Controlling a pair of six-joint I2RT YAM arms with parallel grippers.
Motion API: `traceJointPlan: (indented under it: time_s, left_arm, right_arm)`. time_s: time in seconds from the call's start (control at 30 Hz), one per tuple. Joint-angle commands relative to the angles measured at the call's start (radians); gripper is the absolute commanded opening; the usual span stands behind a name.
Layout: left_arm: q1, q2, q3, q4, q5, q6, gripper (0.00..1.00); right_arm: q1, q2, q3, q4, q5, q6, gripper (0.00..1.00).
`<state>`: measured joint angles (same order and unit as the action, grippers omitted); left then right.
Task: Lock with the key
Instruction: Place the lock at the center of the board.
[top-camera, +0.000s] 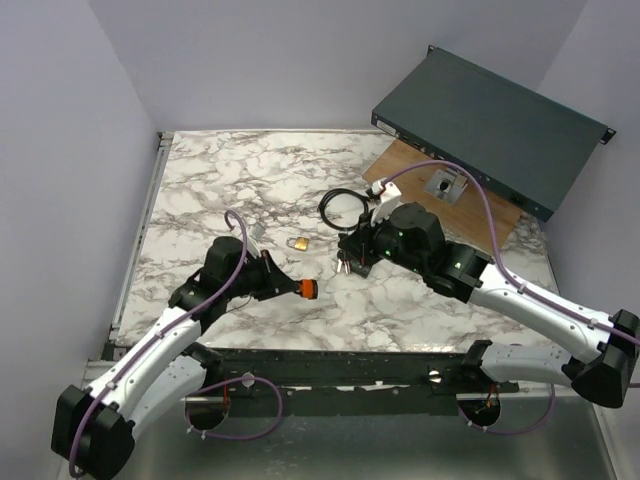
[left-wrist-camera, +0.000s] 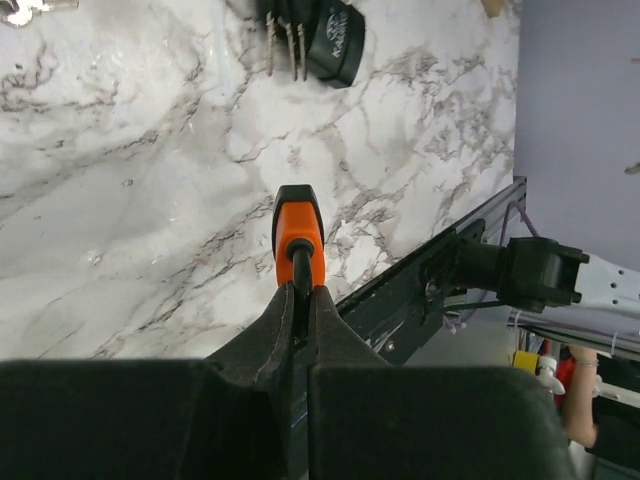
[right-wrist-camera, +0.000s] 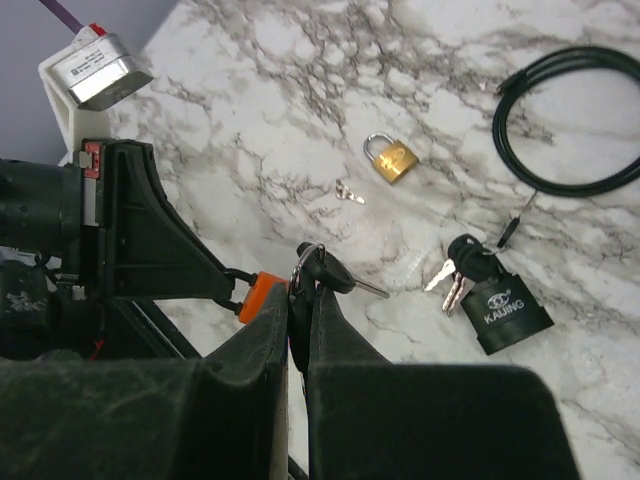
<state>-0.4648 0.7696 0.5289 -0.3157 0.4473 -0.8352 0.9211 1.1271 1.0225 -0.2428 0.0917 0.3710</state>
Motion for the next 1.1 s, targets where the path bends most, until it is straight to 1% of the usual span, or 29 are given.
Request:
traceJointPlan:
  time_s: [0.0, 0.07, 0.17, 0.33, 0.47, 0.57, 0.63, 0.67, 0.7, 0.73, 0.8, 0.83, 0.87, 1.0, 1.07]
  left_arm:
    - [-0.033, 0.078, -0.092, 0.308, -0.012, -0.14, 0.0]
    - [-0.055, 0.134, -0.127, 0.385, -0.013, -0.16, 0.0]
    - [-0.073, 0.212, -0.156, 0.451, -0.02, -0.159, 0.0]
    - [-0.072, 0.341, -0.171, 0.497, -0.041, -0.136, 0.0]
    - [-0.072, 0.404, -0.178, 0.493, -0.059, -0.138, 0.0]
    - [-0.071, 0.417, -0.166, 0.438, -0.1, -0.132, 0.0]
    - [-0.071, 0.417, -0.146, 0.371, -0.14, -0.123, 0.06]
    - [-0.07, 0.415, -0.134, 0.335, -0.167, -0.116, 0.1]
    - [-0.071, 0.413, -0.119, 0.286, -0.192, -0.109, 0.16]
    - [-0.07, 0.409, -0.11, 0.246, -0.216, -0.104, 0.24]
    - [-0.069, 0.398, -0.097, 0.199, -0.253, -0.096, 0.36]
    - [-0.067, 0.391, -0.09, 0.181, -0.271, -0.094, 0.45]
    - [-0.066, 0.387, -0.084, 0.16, -0.286, -0.094, 0.51]
    - [-0.063, 0.35, -0.049, 0.101, -0.327, -0.075, 0.68]
    - [-0.063, 0.325, -0.02, 0.065, -0.346, -0.057, 0.74]
  right_arm:
    - [0.0, 0.039, -0.048, -0.037, 0.027, 0.057, 0.01]
    - [-0.001, 0.064, -0.065, -0.029, 0.011, 0.075, 0.01]
    - [0.002, 0.102, -0.097, -0.007, -0.007, 0.102, 0.01]
    - [0.014, 0.166, -0.143, 0.009, -0.007, 0.138, 0.01]
    - [0.045, 0.217, -0.164, 0.017, -0.014, 0.153, 0.01]
    - [0.06, 0.246, -0.176, 0.023, -0.017, 0.169, 0.01]
    - [0.07, 0.267, -0.184, 0.034, -0.027, 0.174, 0.01]
    - [0.077, 0.276, -0.187, 0.041, -0.029, 0.179, 0.01]
    - [0.083, 0.287, -0.192, 0.051, -0.033, 0.182, 0.01]
    - [0.091, 0.298, -0.192, 0.056, -0.032, 0.188, 0.01]
    - [0.103, 0.319, -0.19, 0.068, -0.035, 0.196, 0.01]
    - [0.107, 0.329, -0.188, 0.076, -0.037, 0.201, 0.01]
    - [0.108, 0.343, -0.185, 0.083, -0.039, 0.205, 0.01]
    - [0.126, 0.38, -0.169, 0.093, -0.039, 0.212, 0.01]
    - [0.139, 0.394, -0.163, 0.1, -0.039, 0.212, 0.01]
